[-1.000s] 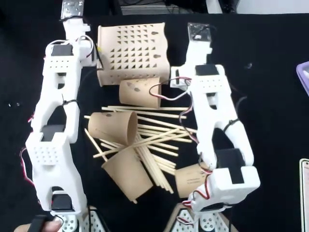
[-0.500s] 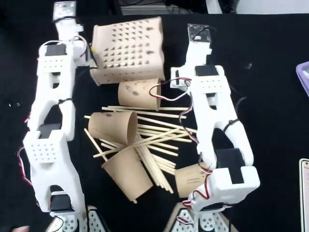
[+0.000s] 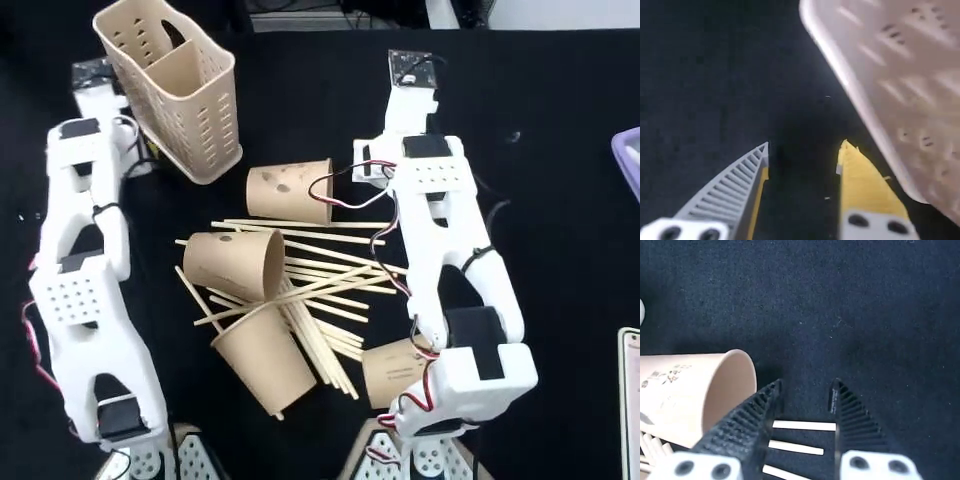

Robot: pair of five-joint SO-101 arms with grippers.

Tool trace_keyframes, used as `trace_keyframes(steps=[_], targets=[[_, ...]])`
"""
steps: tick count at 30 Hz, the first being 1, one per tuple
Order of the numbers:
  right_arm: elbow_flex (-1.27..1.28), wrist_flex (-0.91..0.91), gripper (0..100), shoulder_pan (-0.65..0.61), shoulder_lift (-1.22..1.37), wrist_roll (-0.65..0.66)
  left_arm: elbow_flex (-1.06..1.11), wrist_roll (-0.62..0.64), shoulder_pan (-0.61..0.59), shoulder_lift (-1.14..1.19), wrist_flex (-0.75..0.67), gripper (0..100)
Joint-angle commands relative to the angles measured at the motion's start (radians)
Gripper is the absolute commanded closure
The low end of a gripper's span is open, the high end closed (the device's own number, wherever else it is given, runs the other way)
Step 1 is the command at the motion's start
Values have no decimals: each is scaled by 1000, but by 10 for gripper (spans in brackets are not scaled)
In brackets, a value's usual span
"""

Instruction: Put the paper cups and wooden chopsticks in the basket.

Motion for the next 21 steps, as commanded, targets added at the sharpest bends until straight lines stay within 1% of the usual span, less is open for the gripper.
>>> trace_keyframes(steps=[1,3,6,9,12,15,17,21], targets=[[-12,-20,842,-18,-18,-2,-117,3,-70,-34,52,776],[-12,-20,842,-18,-18,0,-242,3,-94,-35,149,776],[-12,-20,842,-18,-19,0,-503,6,-111,-58,351,773],[-12,-20,842,-18,-19,0,-757,49,-101,-64,509,771],[-12,-20,842,-18,-19,0,-955,94,-54,-64,615,763],[-12,-20,842,-18,-15,0,-1075,164,1,-64,701,706],[-12,-20,842,-18,-13,0,-1121,206,33,-64,735,698],[-12,-20,842,-18,-13,0,-1079,215,110,-64,749,698]])
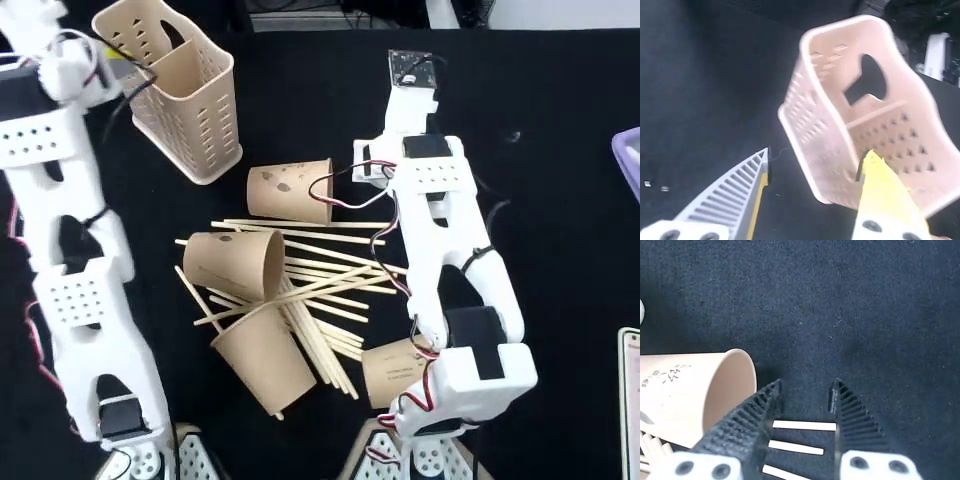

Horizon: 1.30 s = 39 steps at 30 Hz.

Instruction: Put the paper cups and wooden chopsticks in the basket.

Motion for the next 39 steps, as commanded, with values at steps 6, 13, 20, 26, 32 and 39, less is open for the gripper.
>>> trace_keyframes(steps=[6,13,20,26,32,39], targets=[[-12,-20,842,-18,-13,0,114,23,127,-60,20,705],[-10,-18,842,-18,-13,0,292,21,170,-58,-58,723],[2,-20,842,-12,-21,-3,318,-55,203,-61,-129,941],[-13,0,843,63,-99,-6,312,-387,289,-71,-180,970],[-54,3,842,135,-217,0,285,-575,354,-63,-175,970],[-371,123,839,101,-120,118,271,-678,401,-66,-170,970]])
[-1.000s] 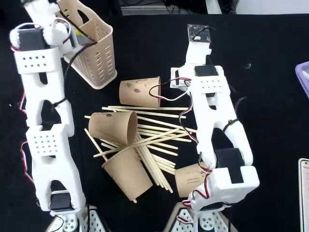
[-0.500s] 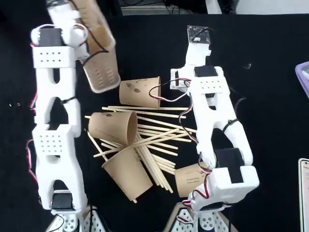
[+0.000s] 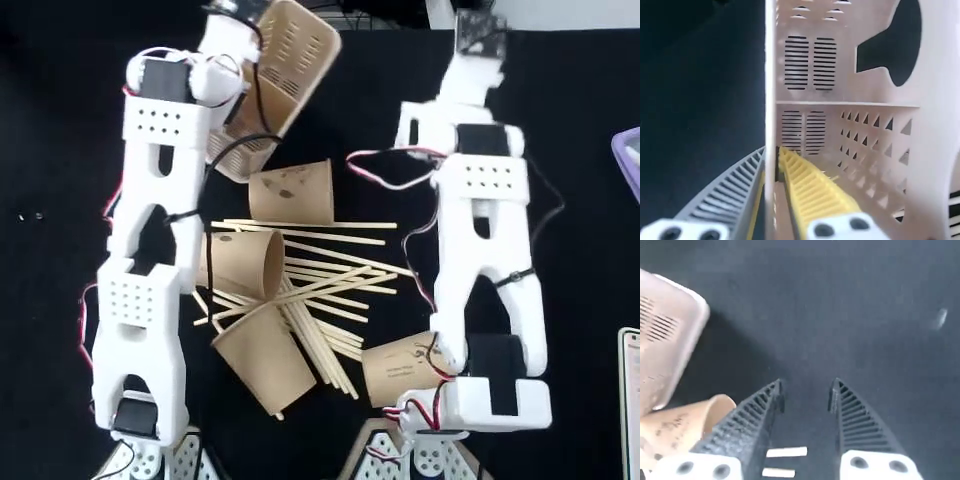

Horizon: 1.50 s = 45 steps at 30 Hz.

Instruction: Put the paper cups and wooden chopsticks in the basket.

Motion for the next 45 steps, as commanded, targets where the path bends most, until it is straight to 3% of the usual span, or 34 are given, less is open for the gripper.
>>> trace_keyframes(steps=[1,7,20,31,38,45], targets=[[-251,63,839,-40,45,107,-48,-86,33,-52,0,970],[-676,227,839,-114,271,241,-47,-123,39,-51,0,970],[-1518,592,793,-176,759,285,-50,-137,77,-60,71,970],[-1606,543,796,-170,914,287,-50,-190,82,-60,75,971],[-1609,466,992,-141,960,370,-50,-187,97,-60,83,971],[-1636,497,988,-104,952,319,-50,-187,87,-60,91,971]])
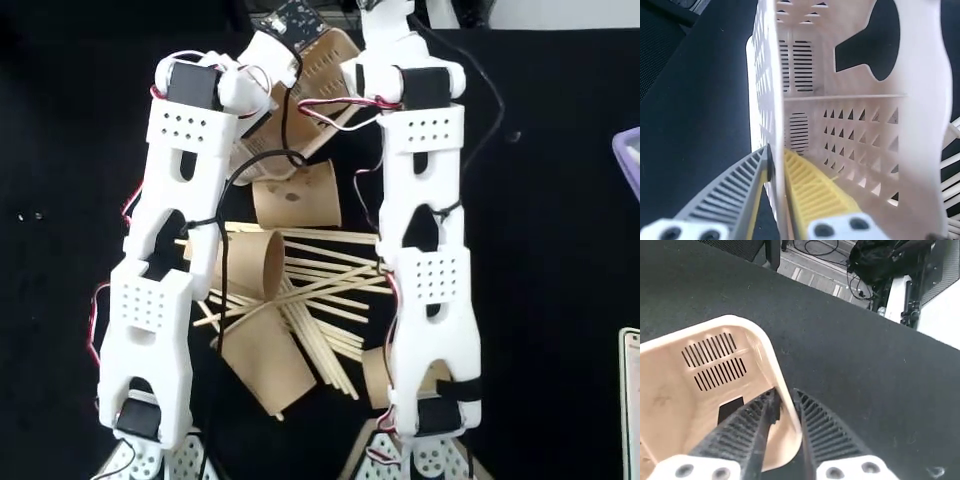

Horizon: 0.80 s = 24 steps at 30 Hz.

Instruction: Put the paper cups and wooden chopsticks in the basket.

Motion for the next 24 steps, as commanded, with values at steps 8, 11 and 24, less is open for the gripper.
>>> trace_keyframes(steps=[8,11,24], targets=[[-73,95,988,49,-94,-58,-173,144,-47,-49,14,968],[-73,109,988,52,-102,-95,-274,324,-74,-44,25,878],[-73,164,988,43,-104,-195,-329,543,-203,-48,124,786]])
